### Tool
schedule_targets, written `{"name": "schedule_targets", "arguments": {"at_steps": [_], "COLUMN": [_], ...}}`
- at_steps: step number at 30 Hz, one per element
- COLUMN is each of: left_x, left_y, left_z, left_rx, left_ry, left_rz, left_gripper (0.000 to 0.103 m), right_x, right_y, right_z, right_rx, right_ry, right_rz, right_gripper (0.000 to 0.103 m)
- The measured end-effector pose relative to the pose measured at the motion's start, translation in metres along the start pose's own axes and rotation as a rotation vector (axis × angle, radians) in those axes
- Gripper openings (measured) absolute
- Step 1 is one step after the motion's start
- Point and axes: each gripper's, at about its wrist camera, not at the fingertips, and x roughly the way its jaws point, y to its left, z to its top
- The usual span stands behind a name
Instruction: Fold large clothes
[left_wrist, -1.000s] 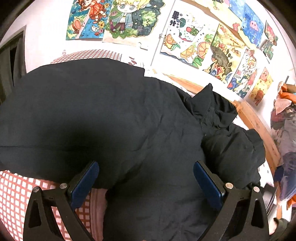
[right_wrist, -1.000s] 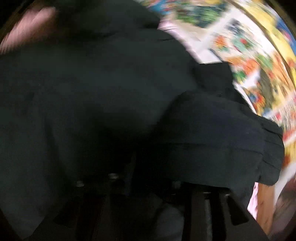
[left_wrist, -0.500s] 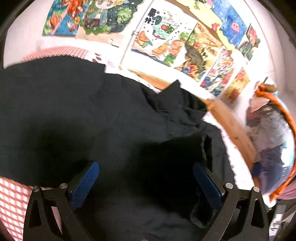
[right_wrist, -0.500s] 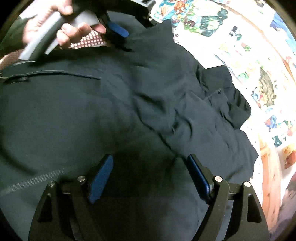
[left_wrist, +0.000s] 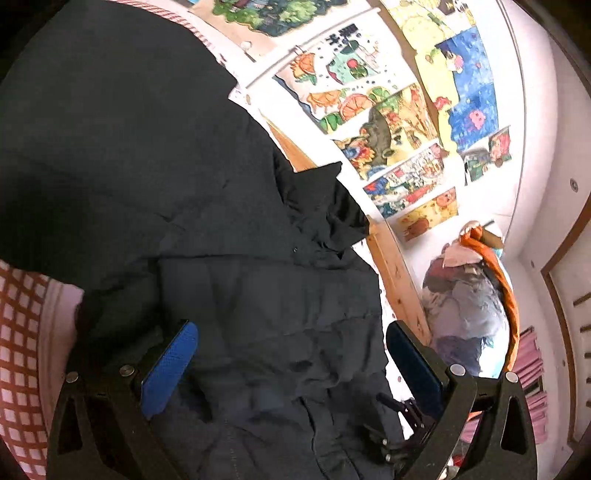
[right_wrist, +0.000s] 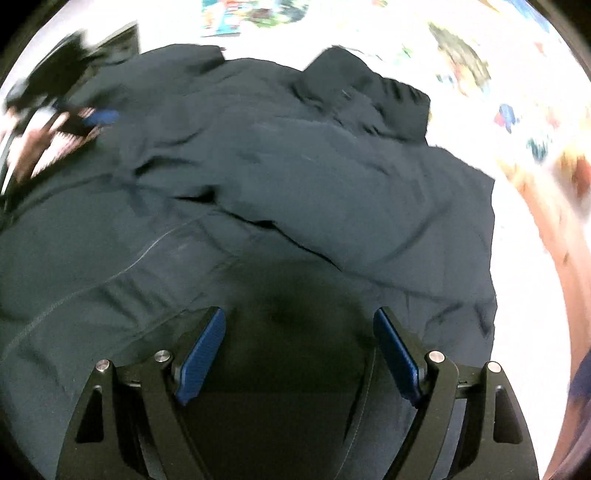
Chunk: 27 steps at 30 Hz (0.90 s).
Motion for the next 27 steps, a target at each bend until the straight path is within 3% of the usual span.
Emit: {"name": "schedule_targets", "arguments": {"at_steps": [2,3,7,9,13,16,20,22,23,25,27], "left_x": [0.007,0.015,0.020,0.020,0.029,0.039,0.049,0.047,0.046,0.042,0.036], "left_y": [-0.004,-0.006,-0.006,-0.009,-0.012,-0.010,-0.010,-0.009,-0.008,-0.010,-0.022], "left_z": [0.001,0.000,-0.005,-0.009,-0.012,-0.010,-0.013,-0.013,-0.014,-0.012,-0.009], "left_rx": [0.034,0.048,0.058,0.083,0.125,0.120,0.136,0.136,0.132,0.143,0.233], "left_ry": [0.011,0.031,0.032,0.032,0.068,0.098,0.123,0.118,0.115,0.100,0.072], "left_rz": [0.051,0.141,0.297,0.419,0.462,0.428,0.462,0.486,0.493,0.504,0.518], "left_gripper": [0.103,0.101,0.101,0.101,0.099,0.080,0.072,0.047,0.042,0.021,0.015], "right_x": [0.007,0.010,0.022,0.024,0.028,0.028,0.022,0.019,0.017,0.015,0.013], "right_y": [-0.011,-0.015,-0.025,-0.024,-0.024,-0.025,-0.027,-0.029,-0.030,-0.032,-0.035], "right_z": [-0.002,-0.003,-0.006,-0.009,-0.009,-0.006,-0.004,-0.003,-0.002,0.002,0.007], "right_rx": [0.083,0.114,0.187,0.186,0.182,0.190,0.208,0.217,0.222,0.229,0.237], "right_ry": [0.020,0.027,0.043,0.038,0.036,0.030,0.009,-0.004,-0.017,-0.038,-0.059], "right_rz": [0.031,0.046,0.073,0.076,0.074,0.078,0.119,0.128,0.127,0.096,0.050], "right_gripper": [0.078,0.078,0.078,0.078,0.078,0.078,0.078,0.078,0.078,0.078,0.078]}}
